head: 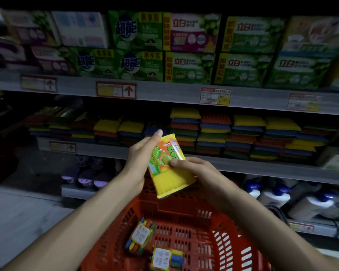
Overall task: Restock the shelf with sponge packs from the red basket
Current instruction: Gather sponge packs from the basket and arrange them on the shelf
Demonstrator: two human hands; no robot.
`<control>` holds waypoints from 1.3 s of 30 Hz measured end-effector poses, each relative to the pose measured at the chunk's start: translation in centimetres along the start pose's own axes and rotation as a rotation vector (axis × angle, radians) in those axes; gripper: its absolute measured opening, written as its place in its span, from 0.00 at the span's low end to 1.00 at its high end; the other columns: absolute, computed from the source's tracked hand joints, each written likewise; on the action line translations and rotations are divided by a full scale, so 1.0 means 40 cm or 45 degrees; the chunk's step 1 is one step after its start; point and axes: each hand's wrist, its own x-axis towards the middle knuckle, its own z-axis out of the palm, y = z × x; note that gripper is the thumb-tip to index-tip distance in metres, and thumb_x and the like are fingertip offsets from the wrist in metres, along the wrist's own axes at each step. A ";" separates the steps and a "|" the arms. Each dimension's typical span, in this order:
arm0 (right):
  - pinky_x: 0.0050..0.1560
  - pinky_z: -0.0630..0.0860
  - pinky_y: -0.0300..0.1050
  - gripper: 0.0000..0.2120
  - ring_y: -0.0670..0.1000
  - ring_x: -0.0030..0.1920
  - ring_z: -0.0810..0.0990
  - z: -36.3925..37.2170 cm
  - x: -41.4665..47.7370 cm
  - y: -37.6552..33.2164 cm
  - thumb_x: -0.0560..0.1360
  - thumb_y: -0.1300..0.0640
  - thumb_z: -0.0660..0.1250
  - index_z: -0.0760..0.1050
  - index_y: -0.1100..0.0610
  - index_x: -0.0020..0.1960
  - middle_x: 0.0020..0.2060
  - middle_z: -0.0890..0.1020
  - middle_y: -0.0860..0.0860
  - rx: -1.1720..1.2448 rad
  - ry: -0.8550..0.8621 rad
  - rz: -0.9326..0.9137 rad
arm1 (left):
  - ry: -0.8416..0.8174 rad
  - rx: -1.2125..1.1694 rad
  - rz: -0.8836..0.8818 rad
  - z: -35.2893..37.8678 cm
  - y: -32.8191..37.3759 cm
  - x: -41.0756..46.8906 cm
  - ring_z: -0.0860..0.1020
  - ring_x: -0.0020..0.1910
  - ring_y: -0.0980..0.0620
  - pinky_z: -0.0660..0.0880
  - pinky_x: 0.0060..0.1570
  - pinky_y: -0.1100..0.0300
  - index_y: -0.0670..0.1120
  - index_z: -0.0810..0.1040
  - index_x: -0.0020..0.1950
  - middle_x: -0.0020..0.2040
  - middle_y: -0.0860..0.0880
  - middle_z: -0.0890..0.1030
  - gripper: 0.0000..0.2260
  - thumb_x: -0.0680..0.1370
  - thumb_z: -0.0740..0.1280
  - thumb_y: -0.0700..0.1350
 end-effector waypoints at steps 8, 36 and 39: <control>0.57 0.79 0.47 0.20 0.51 0.56 0.86 -0.011 -0.022 -0.007 0.73 0.39 0.72 0.83 0.49 0.61 0.53 0.88 0.49 0.000 0.005 -0.143 | -0.289 0.058 0.204 -0.056 -0.005 -0.029 0.85 0.57 0.48 0.80 0.59 0.50 0.54 0.82 0.65 0.56 0.48 0.87 0.27 0.65 0.79 0.49; 0.53 0.83 0.51 0.27 0.60 0.48 0.87 0.160 0.046 -0.013 0.74 0.50 0.77 0.73 0.58 0.67 0.53 0.86 0.61 0.336 0.280 -0.073 | -0.130 -0.128 -0.089 -0.163 0.022 0.060 0.85 0.56 0.42 0.79 0.59 0.37 0.50 0.78 0.67 0.57 0.45 0.86 0.36 0.64 0.81 0.62; 0.57 0.83 0.54 0.29 0.58 0.56 0.86 0.164 0.052 -0.028 0.72 0.48 0.78 0.71 0.56 0.67 0.58 0.84 0.58 0.344 0.349 -0.155 | -0.239 -0.071 -0.206 -0.183 0.016 0.040 0.85 0.56 0.41 0.81 0.55 0.38 0.52 0.79 0.66 0.57 0.43 0.86 0.34 0.66 0.77 0.67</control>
